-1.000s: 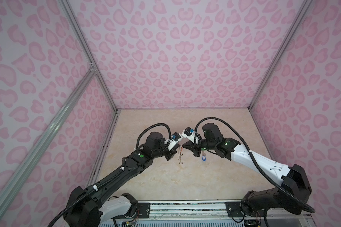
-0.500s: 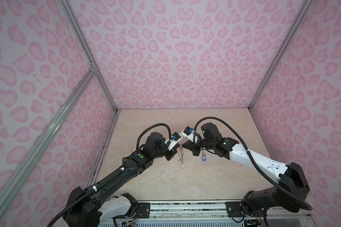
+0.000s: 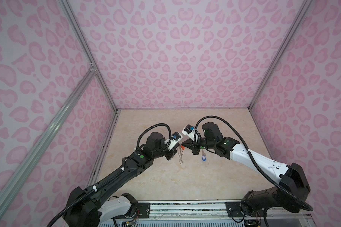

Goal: Put the keys on the keyring

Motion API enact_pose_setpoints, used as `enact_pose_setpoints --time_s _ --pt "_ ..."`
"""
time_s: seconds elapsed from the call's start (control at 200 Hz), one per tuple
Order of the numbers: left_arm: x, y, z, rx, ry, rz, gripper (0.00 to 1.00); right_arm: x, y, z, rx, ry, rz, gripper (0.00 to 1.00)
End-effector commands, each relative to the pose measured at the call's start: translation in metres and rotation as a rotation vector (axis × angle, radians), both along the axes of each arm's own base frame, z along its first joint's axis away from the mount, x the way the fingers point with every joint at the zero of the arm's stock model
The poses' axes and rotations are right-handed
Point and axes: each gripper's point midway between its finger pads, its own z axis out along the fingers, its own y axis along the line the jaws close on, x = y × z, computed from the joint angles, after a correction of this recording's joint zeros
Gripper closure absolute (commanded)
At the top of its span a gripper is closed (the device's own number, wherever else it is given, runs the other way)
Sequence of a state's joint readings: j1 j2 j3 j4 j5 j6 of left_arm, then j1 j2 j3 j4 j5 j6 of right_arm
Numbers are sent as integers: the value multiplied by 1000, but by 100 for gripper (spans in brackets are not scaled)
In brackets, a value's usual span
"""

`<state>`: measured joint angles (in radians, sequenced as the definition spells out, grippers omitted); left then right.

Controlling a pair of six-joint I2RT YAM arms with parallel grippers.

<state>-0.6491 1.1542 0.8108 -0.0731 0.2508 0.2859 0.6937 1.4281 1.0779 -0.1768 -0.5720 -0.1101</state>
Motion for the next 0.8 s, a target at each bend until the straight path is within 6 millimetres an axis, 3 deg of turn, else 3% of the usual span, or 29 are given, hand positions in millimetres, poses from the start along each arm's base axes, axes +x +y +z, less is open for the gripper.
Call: enact_pose_setpoints --time_s 0.0,0.795 --pt "6 -5 19 -35 -61 -1 97 4 3 2 20 3 -19 100" --pt "1 -5 20 -31 -84 -8 97 13 -4 -17 -2 115 -81 100"
